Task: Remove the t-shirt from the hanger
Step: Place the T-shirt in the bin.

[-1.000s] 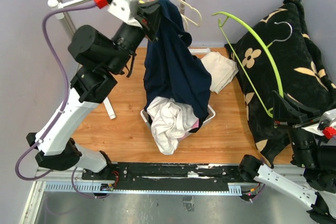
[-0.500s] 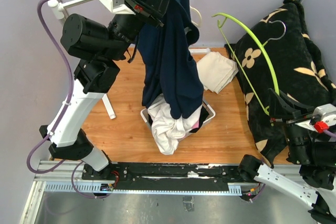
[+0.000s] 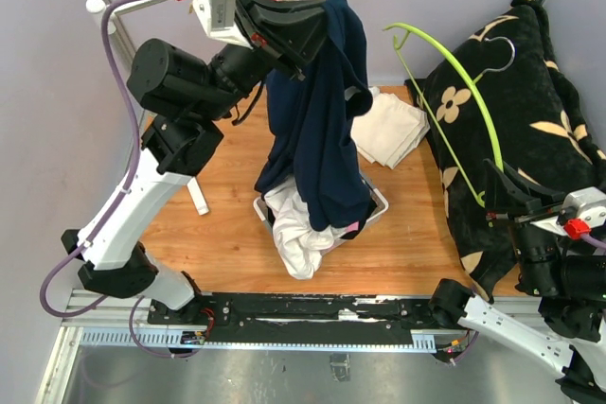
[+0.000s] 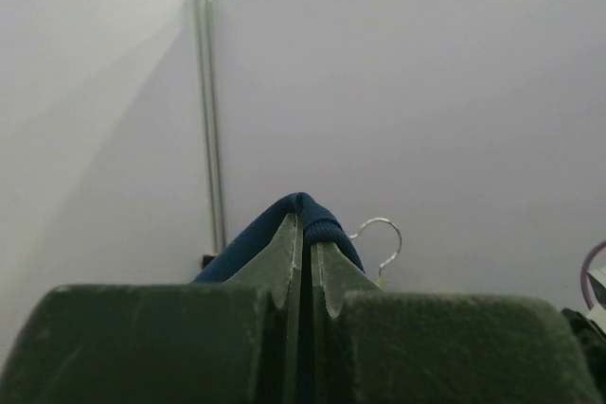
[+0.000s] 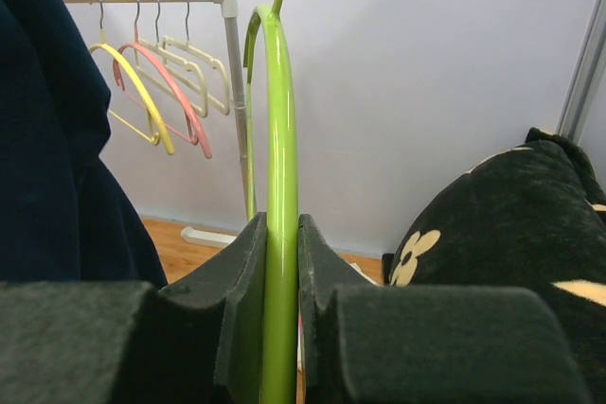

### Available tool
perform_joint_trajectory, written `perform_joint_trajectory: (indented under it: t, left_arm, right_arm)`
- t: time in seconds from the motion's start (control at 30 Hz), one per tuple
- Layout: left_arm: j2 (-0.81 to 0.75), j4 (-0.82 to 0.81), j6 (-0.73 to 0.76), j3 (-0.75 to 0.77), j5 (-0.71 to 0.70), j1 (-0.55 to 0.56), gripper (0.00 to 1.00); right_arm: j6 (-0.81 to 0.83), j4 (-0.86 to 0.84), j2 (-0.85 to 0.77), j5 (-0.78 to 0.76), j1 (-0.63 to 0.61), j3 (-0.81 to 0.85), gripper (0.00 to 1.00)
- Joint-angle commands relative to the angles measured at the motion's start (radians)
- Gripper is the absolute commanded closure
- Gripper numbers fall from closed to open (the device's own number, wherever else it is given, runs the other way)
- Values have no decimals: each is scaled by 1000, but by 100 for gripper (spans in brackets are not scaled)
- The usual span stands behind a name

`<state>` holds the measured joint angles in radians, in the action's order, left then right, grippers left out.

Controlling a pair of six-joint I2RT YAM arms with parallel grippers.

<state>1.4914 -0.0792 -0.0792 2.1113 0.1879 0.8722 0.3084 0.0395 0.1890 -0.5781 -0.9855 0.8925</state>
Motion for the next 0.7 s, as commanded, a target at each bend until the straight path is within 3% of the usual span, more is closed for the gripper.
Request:
perform_joint_trajectory:
  t: [0.0,0.33,0.67]
  left_arm:
    - [-63,-58,-83,-88,50,28,100]
    - [-137,-94,-105,-358,23,138,99]
    - [-226,-34,-22,-632,-263,180,100]
  right_arm:
    - [6,-75,0,-1,-7,-4,99]
    - [-10,-69,-1,-16,-8,-18,99]
    - [-29,-58,3,-23,-7,-14,99]
